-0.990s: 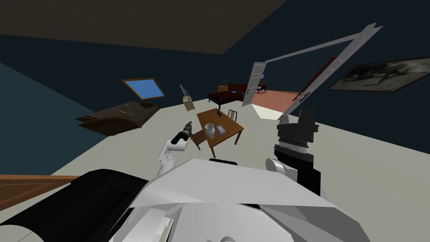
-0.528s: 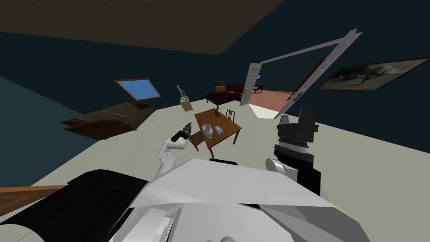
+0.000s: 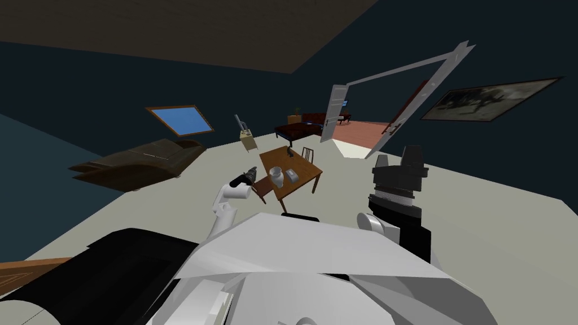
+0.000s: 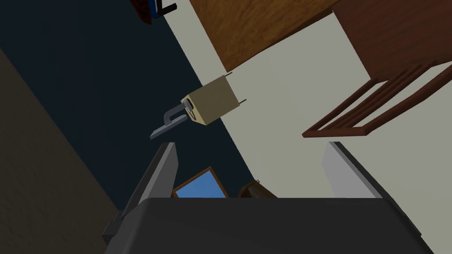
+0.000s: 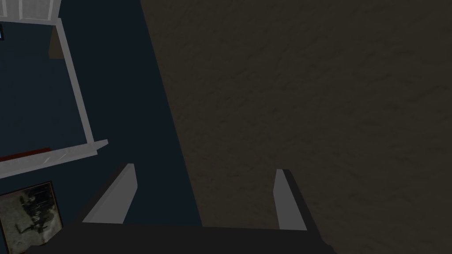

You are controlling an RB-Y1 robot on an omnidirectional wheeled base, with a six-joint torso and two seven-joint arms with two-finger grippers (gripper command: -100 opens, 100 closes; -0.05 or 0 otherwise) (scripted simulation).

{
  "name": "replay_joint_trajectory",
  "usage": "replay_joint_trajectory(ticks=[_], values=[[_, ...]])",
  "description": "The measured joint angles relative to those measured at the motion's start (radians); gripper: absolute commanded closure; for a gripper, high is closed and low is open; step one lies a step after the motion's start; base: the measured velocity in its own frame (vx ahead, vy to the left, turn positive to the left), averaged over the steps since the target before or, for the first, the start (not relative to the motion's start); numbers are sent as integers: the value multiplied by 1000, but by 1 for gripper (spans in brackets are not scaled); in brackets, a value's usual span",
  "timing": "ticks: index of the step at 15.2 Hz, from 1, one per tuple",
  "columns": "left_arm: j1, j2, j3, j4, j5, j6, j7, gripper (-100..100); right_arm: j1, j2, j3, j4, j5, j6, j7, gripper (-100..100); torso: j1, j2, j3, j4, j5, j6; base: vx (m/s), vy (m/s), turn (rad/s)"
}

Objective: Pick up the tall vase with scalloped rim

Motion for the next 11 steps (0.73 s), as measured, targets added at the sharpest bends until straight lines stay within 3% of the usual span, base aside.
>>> replay_joint_trajectory(ticks=[11], values=[[-38, 8, 27, 5, 27, 198, -14, -100, 0, 0, 0, 0, 0, 0, 0, 0, 0, 0, 0, 0, 0, 0, -5, -11, -31]])
